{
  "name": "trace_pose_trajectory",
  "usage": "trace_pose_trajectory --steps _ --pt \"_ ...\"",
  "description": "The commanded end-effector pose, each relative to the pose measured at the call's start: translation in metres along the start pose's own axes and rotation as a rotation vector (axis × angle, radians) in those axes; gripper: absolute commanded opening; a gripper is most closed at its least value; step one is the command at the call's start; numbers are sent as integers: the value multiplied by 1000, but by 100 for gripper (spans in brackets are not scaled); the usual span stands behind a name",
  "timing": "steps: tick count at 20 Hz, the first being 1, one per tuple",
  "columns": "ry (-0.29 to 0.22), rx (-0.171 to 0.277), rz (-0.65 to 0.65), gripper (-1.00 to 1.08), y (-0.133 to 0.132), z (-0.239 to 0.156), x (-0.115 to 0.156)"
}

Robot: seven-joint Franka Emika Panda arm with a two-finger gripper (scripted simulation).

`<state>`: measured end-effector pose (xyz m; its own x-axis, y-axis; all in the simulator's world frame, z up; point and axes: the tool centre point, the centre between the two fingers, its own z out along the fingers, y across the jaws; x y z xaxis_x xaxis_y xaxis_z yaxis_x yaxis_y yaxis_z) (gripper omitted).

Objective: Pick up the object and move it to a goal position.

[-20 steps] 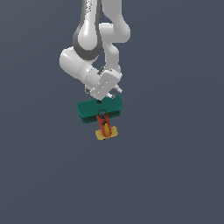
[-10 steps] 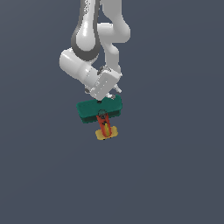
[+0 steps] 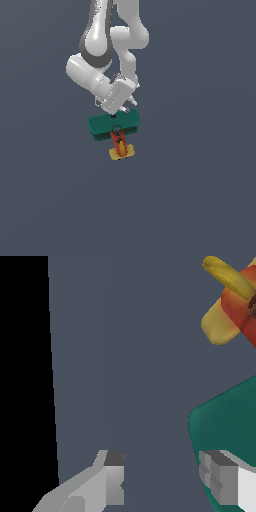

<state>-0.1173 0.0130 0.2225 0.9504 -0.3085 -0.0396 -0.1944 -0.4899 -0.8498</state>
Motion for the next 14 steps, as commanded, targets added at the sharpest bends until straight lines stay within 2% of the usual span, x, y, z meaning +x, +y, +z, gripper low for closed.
trace_pose_trajectory --steps 1,8,14 --pt "9 3 -6 28 -2 -2 1" --pt "57 16 -43 28 -10 -13 9" --pt "129 36 -95 28 -22 -31 19"
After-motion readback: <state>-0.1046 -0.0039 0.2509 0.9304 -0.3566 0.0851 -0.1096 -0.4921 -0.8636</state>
